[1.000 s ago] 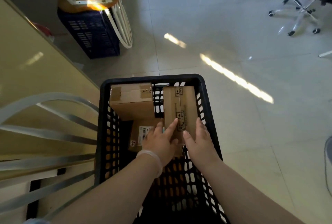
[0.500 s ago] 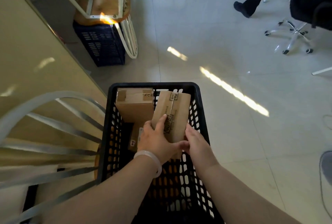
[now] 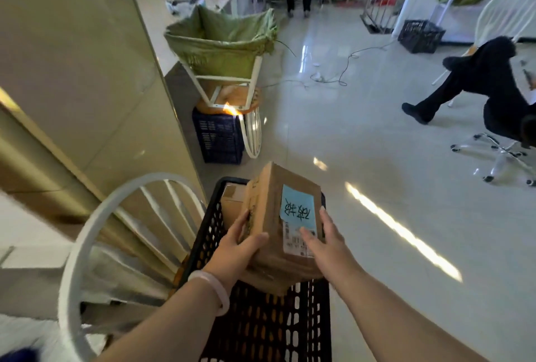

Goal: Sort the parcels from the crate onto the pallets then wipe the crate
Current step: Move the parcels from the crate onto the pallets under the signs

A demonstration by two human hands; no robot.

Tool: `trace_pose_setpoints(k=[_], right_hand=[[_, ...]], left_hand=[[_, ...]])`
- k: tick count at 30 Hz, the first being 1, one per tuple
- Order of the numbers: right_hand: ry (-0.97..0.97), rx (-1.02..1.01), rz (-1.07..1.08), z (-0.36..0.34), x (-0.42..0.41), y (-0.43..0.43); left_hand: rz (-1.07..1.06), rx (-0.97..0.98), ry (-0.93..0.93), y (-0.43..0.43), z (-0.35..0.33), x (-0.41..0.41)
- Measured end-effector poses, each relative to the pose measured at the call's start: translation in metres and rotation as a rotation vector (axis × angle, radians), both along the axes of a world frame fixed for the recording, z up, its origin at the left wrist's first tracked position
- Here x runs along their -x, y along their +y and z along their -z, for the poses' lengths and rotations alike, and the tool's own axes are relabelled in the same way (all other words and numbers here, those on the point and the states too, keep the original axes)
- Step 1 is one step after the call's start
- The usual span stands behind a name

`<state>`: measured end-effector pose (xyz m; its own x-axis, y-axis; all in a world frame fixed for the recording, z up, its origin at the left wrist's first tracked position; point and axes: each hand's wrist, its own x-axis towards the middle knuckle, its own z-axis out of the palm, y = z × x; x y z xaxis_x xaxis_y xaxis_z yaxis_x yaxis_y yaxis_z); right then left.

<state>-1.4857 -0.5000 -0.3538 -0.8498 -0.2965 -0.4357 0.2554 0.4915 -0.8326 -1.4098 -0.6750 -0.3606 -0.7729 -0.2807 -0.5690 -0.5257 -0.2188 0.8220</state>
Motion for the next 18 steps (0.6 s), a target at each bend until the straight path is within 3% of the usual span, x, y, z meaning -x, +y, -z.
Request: trace_pose_setpoints(k=[3, 9, 14, 16, 18], right_hand=[[0.007, 0.071, -0.066, -0.013, -0.007, 0.01], [0.196, 0.085, -0.094, -0.022, -0.019, 0.027], [0.274, 0.094, -0.086, -0.034, -0.021, 0.043], [0.367, -0.015, -0.072, -0.043, -0.016, 0.051], [0.541, -0.251, -0.135, -0.054, -0.008, 0.059]], left_hand=[[-0.003, -0.031, 0.02, 0.014, -0.019, -0.01], [0.095, 0.329, 0.024, 0.041, -0.028, -0.023], [0.113, 0.38, 0.08, 0.048, -0.047, -0.034], [0.14, 0.452, 0.08, 0.046, -0.056, -0.038], [0.273, 0.616, 0.06, 0.044, -0.069, -0.041]])
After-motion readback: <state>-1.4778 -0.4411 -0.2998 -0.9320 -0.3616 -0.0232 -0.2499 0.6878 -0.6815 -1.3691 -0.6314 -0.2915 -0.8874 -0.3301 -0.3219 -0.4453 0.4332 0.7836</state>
